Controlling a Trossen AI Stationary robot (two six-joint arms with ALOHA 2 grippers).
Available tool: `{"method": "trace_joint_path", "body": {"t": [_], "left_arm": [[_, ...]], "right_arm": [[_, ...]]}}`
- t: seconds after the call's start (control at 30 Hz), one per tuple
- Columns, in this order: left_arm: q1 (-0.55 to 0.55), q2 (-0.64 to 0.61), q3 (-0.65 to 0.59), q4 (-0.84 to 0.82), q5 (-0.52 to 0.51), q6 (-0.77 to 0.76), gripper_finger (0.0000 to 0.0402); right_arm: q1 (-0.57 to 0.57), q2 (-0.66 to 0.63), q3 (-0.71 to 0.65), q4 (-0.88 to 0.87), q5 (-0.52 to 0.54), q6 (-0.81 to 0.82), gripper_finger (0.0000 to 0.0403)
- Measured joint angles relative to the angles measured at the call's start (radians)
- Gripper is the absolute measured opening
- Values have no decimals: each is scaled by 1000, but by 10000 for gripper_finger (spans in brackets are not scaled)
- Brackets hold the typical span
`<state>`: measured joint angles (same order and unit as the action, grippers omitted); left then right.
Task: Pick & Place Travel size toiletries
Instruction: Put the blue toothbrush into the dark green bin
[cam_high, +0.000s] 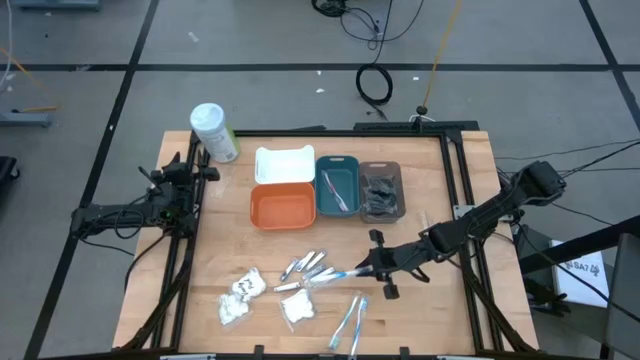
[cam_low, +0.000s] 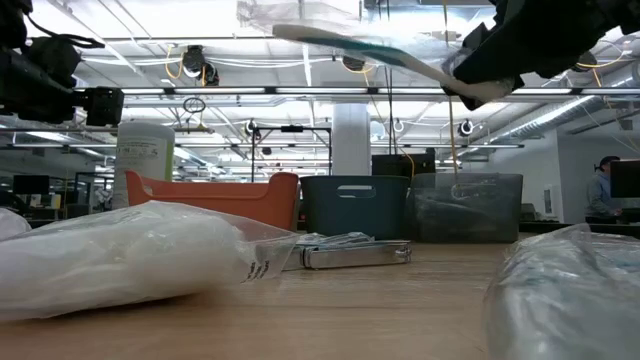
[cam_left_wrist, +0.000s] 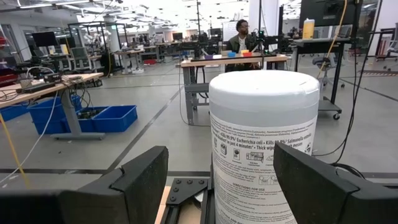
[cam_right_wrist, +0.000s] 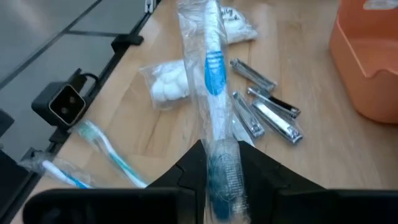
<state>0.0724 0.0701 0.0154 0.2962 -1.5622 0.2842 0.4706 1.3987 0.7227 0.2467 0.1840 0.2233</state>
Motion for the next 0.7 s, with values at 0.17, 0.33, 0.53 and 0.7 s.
{"method": "trace_joint_path", "body": {"t": [0.17, 0.33, 0.53, 0.7], "left_arm": [[0, 0, 0, 0, 0, 0, 285], [0, 0, 0, 0, 0, 0, 285], [0, 0, 0, 0, 0, 0, 285], [0, 0, 0, 0, 0, 0, 285]], "right_arm": [[-3, 0, 0, 11, 32, 15, 62], [-27, 0, 0, 31, 176, 79, 59], [-91, 0, 0, 133, 351, 230, 61], [-161, 17, 1, 281, 428, 336, 62]]}}
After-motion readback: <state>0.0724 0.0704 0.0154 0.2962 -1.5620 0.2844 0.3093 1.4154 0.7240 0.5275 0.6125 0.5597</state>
